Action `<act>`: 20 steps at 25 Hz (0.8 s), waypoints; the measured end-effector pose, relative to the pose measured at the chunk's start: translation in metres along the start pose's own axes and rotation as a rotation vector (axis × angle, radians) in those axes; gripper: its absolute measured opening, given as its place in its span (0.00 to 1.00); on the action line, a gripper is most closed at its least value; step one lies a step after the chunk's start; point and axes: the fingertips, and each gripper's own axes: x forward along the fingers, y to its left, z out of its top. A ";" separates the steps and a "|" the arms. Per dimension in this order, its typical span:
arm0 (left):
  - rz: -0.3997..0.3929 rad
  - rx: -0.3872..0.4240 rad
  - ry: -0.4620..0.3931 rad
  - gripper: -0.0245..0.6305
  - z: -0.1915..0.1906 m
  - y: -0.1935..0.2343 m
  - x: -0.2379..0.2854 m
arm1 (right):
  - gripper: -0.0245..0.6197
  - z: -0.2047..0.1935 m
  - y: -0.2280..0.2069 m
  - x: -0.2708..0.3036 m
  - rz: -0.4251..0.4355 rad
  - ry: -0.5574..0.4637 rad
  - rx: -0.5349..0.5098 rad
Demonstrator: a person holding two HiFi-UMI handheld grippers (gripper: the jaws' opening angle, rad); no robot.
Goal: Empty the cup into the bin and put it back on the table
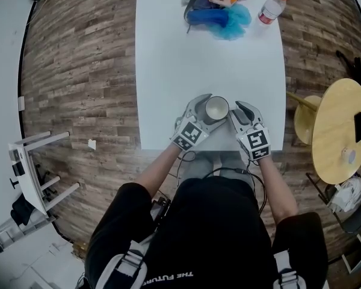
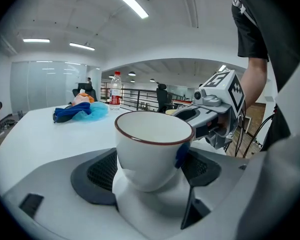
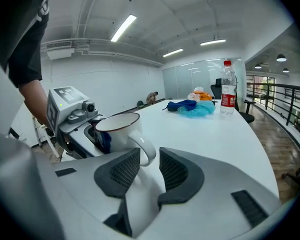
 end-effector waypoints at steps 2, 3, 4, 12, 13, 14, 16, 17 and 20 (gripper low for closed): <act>0.002 -0.016 0.008 0.63 -0.003 -0.001 -0.006 | 0.26 -0.004 0.002 -0.003 0.015 0.021 0.016; 0.003 -0.021 0.011 0.63 -0.004 -0.002 -0.010 | 0.29 -0.006 0.003 -0.006 0.021 0.030 0.019; 0.005 -0.025 0.013 0.63 -0.005 -0.003 -0.013 | 0.31 -0.007 0.005 -0.009 0.023 0.037 0.017; 0.139 -0.084 -0.067 0.63 0.016 0.000 -0.082 | 0.31 0.008 0.018 -0.046 -0.021 0.017 -0.006; 0.163 -0.096 -0.097 0.63 0.025 0.001 -0.094 | 0.31 0.017 0.021 -0.054 -0.031 -0.005 -0.015; 0.185 -0.107 -0.134 0.63 0.037 0.002 -0.106 | 0.31 0.029 0.024 -0.062 -0.040 -0.034 -0.026; 0.220 -0.118 -0.212 0.63 0.067 0.002 -0.129 | 0.31 0.059 0.031 -0.079 -0.052 -0.105 -0.044; 0.239 -0.114 -0.245 0.63 0.082 0.002 -0.139 | 0.31 0.076 0.035 -0.087 -0.055 -0.143 -0.048; 0.351 -0.087 -0.317 0.48 0.127 0.008 -0.163 | 0.30 0.122 0.041 -0.103 -0.058 -0.251 -0.035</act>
